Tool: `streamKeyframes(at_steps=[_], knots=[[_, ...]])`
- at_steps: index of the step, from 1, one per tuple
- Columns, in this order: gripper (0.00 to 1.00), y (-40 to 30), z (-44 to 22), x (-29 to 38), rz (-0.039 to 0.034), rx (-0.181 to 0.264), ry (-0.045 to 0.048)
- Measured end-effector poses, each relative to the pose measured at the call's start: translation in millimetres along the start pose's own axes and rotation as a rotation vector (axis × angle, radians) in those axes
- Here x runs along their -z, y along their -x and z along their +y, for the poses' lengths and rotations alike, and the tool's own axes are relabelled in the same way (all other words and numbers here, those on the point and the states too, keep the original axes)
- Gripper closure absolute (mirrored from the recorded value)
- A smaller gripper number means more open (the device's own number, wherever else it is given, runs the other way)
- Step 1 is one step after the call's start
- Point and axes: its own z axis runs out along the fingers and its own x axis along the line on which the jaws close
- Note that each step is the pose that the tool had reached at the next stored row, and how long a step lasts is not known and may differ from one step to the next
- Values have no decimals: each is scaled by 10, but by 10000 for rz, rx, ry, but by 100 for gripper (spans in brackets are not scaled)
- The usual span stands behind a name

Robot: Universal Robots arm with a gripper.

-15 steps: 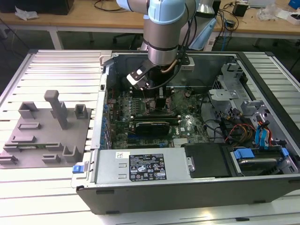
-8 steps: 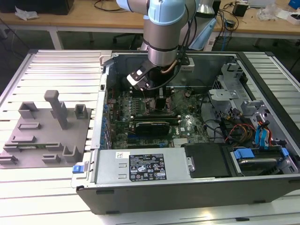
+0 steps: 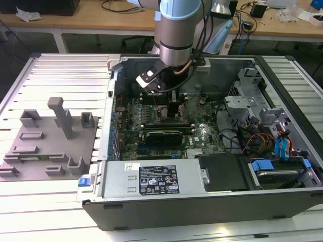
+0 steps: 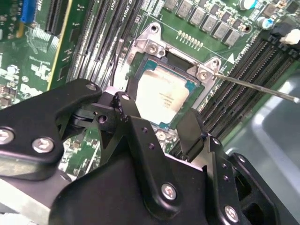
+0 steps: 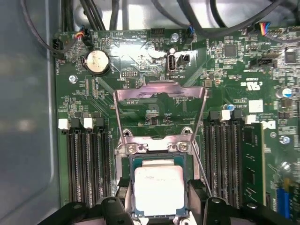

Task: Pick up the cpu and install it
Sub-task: 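Place the cpu into insertion slot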

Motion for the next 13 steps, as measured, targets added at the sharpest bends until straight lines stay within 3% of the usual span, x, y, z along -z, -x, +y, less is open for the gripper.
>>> streamKeyframes(at_steps=[5, 6, 7, 9, 10, 13], knots=[[41, 0, 0, 1, -2, 0, 0], [47, 0, 0, 1, -2, 0, 0], [60, 0, 0, 0, -2, 0, 0], [72, 0, 0, 1, -3, 0, 0], [89, 0, 0, 1, -3, 0, 0], [89, 0, 0, 1, -3, 0, 0]])
